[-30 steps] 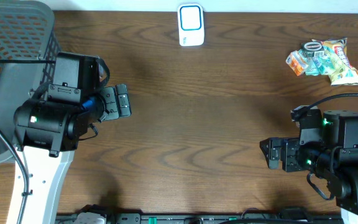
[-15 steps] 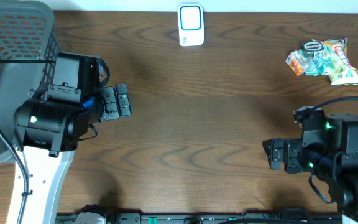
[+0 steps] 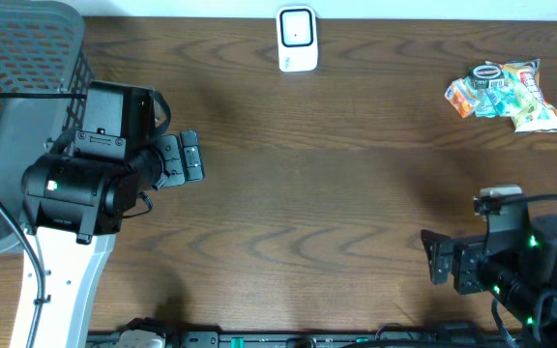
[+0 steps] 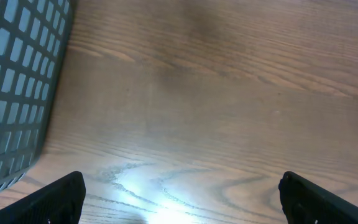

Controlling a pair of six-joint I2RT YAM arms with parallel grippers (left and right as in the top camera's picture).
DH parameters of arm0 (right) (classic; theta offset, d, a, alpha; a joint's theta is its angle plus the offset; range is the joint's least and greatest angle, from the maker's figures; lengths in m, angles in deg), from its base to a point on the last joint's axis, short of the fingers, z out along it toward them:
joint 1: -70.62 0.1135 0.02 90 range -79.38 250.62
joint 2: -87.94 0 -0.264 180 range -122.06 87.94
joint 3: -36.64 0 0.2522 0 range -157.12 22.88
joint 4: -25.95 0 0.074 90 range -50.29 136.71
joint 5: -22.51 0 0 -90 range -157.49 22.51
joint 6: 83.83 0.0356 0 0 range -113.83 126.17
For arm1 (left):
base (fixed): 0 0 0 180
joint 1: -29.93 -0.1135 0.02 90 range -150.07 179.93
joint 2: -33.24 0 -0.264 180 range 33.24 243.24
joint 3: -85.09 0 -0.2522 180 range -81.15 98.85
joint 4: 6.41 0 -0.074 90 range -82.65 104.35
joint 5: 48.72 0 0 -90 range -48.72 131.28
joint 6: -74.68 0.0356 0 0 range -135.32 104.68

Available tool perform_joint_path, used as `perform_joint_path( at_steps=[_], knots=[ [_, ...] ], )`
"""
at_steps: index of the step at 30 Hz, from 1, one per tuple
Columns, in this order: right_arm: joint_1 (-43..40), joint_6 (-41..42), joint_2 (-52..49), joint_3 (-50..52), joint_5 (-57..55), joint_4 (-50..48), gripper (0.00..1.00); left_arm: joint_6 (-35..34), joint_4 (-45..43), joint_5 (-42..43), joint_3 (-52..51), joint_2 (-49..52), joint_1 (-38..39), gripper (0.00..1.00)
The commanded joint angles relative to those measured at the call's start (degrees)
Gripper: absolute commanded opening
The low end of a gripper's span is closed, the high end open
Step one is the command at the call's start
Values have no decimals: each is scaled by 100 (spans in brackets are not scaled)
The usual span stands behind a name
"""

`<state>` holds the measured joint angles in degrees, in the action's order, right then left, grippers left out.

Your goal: Scan the item barcode

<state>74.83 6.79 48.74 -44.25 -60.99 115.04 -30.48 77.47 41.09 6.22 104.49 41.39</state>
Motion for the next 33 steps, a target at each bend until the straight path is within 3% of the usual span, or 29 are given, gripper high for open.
perform_joint_path(
  at_steps=[1,11,21,33],
  knots=[
    [35,-116,195,87,-188,-70,99,11,13,-52,61,-9,9,98],
    [35,-317,1117,1071,-186,-1010,99,11,13,-52,61,-9,9,98],
    [35,-391,2236,2822,28,-2920,99,11,13,-52,61,-9,9,98],
    [127,-415,3034,4227,160,-4288,99,11,13,-52,61,-9,9,98]
  ],
)
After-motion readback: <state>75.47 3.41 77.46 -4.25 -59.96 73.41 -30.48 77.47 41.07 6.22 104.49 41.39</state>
